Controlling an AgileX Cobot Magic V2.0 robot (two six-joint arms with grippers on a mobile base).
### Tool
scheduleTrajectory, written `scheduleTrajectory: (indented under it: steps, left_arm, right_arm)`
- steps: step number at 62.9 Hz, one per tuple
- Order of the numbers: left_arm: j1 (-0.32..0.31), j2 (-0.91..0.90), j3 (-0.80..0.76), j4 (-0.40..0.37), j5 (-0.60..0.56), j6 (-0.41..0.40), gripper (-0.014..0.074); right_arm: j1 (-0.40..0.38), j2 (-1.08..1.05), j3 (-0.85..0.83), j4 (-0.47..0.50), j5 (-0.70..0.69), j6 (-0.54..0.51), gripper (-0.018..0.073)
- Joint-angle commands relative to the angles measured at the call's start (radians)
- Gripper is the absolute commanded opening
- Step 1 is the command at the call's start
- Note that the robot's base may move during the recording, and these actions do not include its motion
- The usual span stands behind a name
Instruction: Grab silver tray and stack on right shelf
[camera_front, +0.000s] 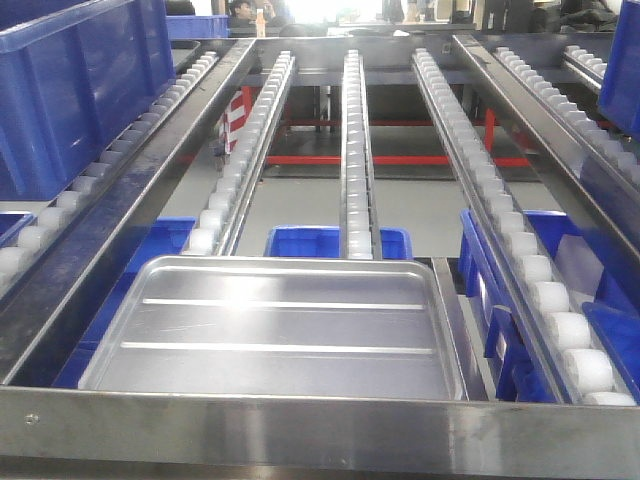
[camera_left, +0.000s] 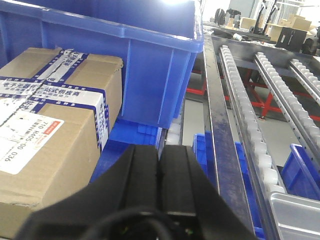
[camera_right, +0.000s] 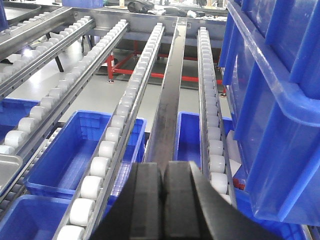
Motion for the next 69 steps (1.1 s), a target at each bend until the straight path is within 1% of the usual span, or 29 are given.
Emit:
scheduleTrajectory:
  steps: [1,39,54,59,63,65,69]
  left_arm:
    - [0.000,-0.016,0.019,-0.009,-0.088,-0.001,-0.0094]
    - [0.000,-0.016,0.019,-0.009,-0.088,-0.001,-0.0094]
    - [0.000,-0.016,0.019,-0.009,-0.109,-0.001,-0.0094]
    - [0.000,-0.016,0.017,-0.009,-0.173,-0.005,-0.0094]
    - [0.000,-0.012,-0.002,-0.009,-0.238,-0.005,-0.0094]
    - [0.000,-0.009,-0.018,-0.009,-0.247,-0.005,-0.0094]
    - [0.000,0.005,-0.089,0.020,-0.213,-0.005,-0.0094]
  right_arm:
    - [-0.001,-0.022,-0.018,0.003,-0.088,-0.008,0.0057]
    - [-0.001,-0.022,-0.018,0.003,-0.090,-0.008,0.0057]
    - [-0.001,-0.022,-0.018,0.003,-0.119,-0.008,0.0057]
    - [-0.001,-0.022,-0.018,0.003,-0.158,-0.008,0.0057]
    - [-0.001,-0.022,-0.026,0.003,-0.250,-0.007,0.0057]
    - [-0.001,-0.022,-0.042,0.005,-0.284,-0.007,0.0057]
    - [-0.001,-0.018,-0.097,0.008,-0.313,-0.007,0.0057]
